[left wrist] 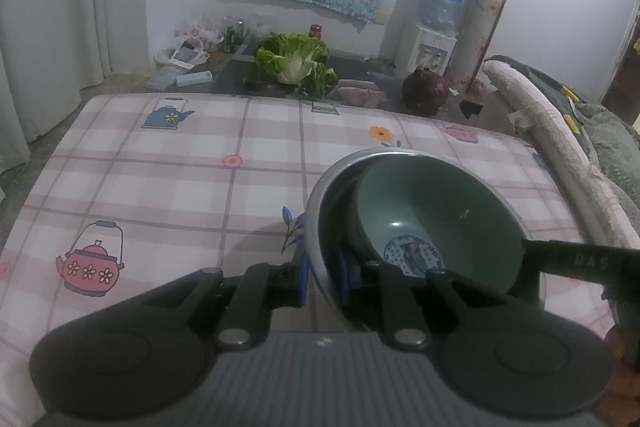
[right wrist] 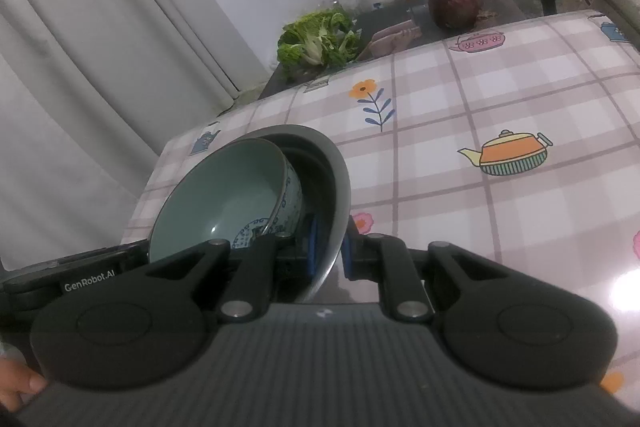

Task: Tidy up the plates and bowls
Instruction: 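Lift and carry the nested bowls with both tools over the basin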

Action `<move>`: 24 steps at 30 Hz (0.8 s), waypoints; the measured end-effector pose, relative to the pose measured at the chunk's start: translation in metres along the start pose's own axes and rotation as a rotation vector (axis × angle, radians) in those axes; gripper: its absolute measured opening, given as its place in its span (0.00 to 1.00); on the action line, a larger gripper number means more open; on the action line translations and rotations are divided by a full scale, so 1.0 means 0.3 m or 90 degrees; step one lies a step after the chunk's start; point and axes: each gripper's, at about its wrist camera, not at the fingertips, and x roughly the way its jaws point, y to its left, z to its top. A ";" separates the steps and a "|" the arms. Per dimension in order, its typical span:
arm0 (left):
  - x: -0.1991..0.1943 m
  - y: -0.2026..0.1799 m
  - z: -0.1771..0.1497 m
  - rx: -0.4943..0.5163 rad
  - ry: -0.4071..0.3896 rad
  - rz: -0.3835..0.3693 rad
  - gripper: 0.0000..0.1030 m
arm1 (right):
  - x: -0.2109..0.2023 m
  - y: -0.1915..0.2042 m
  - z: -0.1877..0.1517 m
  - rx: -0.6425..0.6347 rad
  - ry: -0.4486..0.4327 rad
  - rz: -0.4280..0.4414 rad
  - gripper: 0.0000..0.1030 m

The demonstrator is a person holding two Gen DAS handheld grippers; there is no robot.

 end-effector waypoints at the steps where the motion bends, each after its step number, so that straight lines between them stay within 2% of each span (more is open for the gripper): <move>1: -0.003 0.000 0.000 0.000 0.000 0.000 0.15 | -0.003 0.002 0.000 0.000 0.000 0.000 0.12; 24: -0.159 -0.020 -0.029 -0.002 -0.026 -0.018 0.14 | -0.157 0.061 -0.052 0.011 -0.017 0.003 0.13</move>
